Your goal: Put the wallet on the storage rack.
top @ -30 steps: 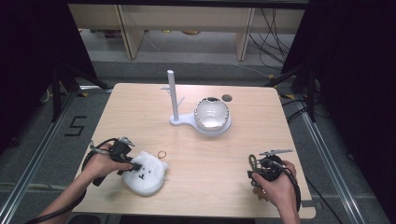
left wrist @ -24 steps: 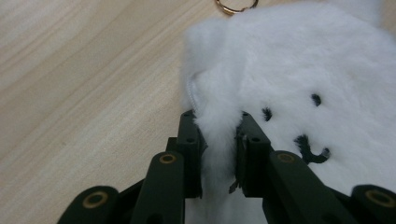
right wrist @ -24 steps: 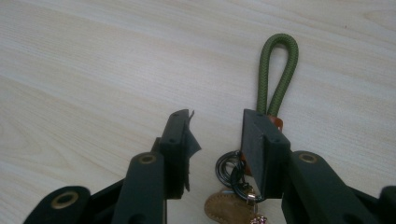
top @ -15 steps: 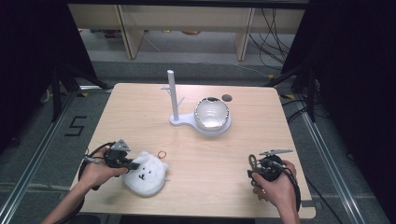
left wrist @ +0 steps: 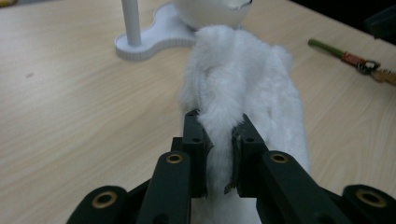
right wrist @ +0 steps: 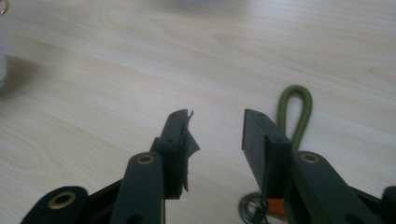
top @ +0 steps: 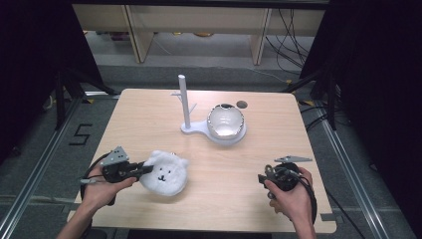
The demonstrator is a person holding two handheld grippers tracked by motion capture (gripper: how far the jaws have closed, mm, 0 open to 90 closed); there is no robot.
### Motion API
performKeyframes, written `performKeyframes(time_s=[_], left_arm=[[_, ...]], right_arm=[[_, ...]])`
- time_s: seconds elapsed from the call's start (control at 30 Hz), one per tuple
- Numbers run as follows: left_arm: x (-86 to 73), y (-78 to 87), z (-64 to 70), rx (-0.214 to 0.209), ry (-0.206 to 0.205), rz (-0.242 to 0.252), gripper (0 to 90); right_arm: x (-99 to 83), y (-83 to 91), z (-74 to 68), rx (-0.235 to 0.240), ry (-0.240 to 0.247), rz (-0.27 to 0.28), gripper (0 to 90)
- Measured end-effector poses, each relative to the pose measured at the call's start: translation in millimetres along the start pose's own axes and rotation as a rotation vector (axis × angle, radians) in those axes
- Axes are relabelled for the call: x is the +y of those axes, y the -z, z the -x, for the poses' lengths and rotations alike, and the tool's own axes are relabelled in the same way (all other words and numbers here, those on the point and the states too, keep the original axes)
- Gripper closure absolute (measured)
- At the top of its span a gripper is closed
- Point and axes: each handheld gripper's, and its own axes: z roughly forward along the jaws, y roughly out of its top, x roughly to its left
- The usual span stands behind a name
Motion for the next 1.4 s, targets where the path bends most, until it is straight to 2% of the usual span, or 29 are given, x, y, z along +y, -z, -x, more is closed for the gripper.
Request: performKeyframes(time_s=[0.03,0.07,0.1,0.13,0.17,0.3,0.33,0.4,0.43,0.47,0.5,0.53,0.57,0.6,0.67,0.7,0.77,0.83,0.9,0.93,0.97,1.0,1.13,1.17,1.3,1.33,1.4], left_arm=[[1.5,-1.8,0.7,-0.010,-0.002,0.022,78.4],[1.5,-1.8,0.7,-0.010,-0.002,0.022,78.4],[7.1,-5.3,3.2,-0.019,-0.010,0.041,78.4],[7.1,-5.3,3.2,-0.019,-0.010,0.041,78.4],[10.4,-7.9,5.0,-0.013,-0.009,0.063,78.4],[24.9,-18.7,12.2,-0.013,-0.036,0.094,78.4],[27.8,-21.9,13.7,-0.024,-0.040,0.110,78.4],[32.1,-24.3,15.8,-0.017,-0.052,0.109,78.4],[35.6,-28.3,17.6,-0.025,-0.050,0.128,78.4],[38.1,-30.0,18.6,-0.023,-0.054,0.128,78.4],[43.0,-35.2,21.1,-0.029,-0.064,0.135,78.4],[45.4,-38.6,22.9,-0.038,-0.066,0.140,78.4],[45.4,-38.6,22.9,-0.038,-0.066,0.140,78.4],[47.9,-42.5,25.2,-0.044,-0.077,0.144,78.4],[52.0,-50.2,30.7,-0.054,-0.091,0.145,78.4],[52.0,-50.2,30.7,-0.054,-0.091,0.145,78.4],[53.9,-54.5,33.2,-0.059,-0.101,0.142,78.4],[54.9,-58.5,35.7,-0.067,-0.102,0.147,78.4],[55.8,-60.9,38.3,-0.070,-0.110,0.143,78.4],[56.2,-64.2,40.4,-0.086,-0.113,0.158,78.4],[56.6,-64.1,41.6,-0.079,-0.119,0.151,78.3],[56.6,-64.1,41.6,-0.079,-0.119,0.151,78.4],[56.5,-67.5,46.0,-0.093,-0.122,0.166,78.3],[56.4,-68.1,46.9,-0.095,-0.123,0.170,78.3],[56.5,-68.6,49.4,-0.098,-0.125,0.174,78.2],[56.7,-69.5,50.5,-0.109,-0.122,0.187,78.2],[57.4,-68.6,51.8,-0.102,-0.126,0.184,78.2]], right_arm=[[2.1,1.1,-3.5,0.031,-0.011,0.021,61.9],[2.1,1.1,-3.5,0.031,-0.011,0.021,61.9],[5.0,2.7,-7.6,0.051,-0.020,0.042,61.3],[5.0,2.7,-7.6,0.051,-0.020,0.042,61.3],[6.9,2.7,-8.4,0.055,-0.002,0.065,61.0],[17.1,-0.7,-17.2,0.126,-0.005,0.143,60.3],[19.3,-1.0,-19.0,0.136,-0.003,0.153,60.2],[21.2,-1.2,-22.4,0.144,-0.016,0.163,60.0],[23.8,-3.3,-23.9,0.170,-0.005,0.188,59.6],[26.5,-4.3,-26.7,0.177,-0.006,0.189,59.0],[30.1,-6.7,-34.7,0.210,-0.039,0.175,58.6],[32.6,-9.6,-33.5,0.212,0.006,0.194,58.2],[32.6,-9.6,-33.5,0.212,0.006,0.194,58.2],[37.5,-12.5,-43.3,0.263,-0.006,0.190,56.9],[42.2,-17.5,-46.4,0.292,0.032,0.215,55.0],[42.2,-17.5,-46.4,0.292,0.032,0.215,55.0],[46.8,-20.8,-53.3,0.328,0.032,0.232,52.0],[48.5,-22.2,-54.3,0.329,0.044,0.250,51.2],[52.9,-26.9,-59.9,0.368,0.030,0.264,47.7],[54.3,-27.8,-61.5,0.374,0.030,0.263,46.8],[55.9,-30.0,-61.6,0.379,0.043,0.275,45.9],[56.9,-31.3,-63.5,0.384,0.034,0.276,45.3],[61.3,-37.6,-65.6,0.401,0.049,0.274,44.1],[61.4,-37.4,-67.8,0.404,0.023,0.262,44.1],[63.2,-42.7,-66.3,0.397,0.047,0.271,44.3],[63.3,-44.4,-66.7,0.404,0.038,0.265,44.8],[63.5,-47.2,-66.6,0.403,0.044,0.273,45.3]])
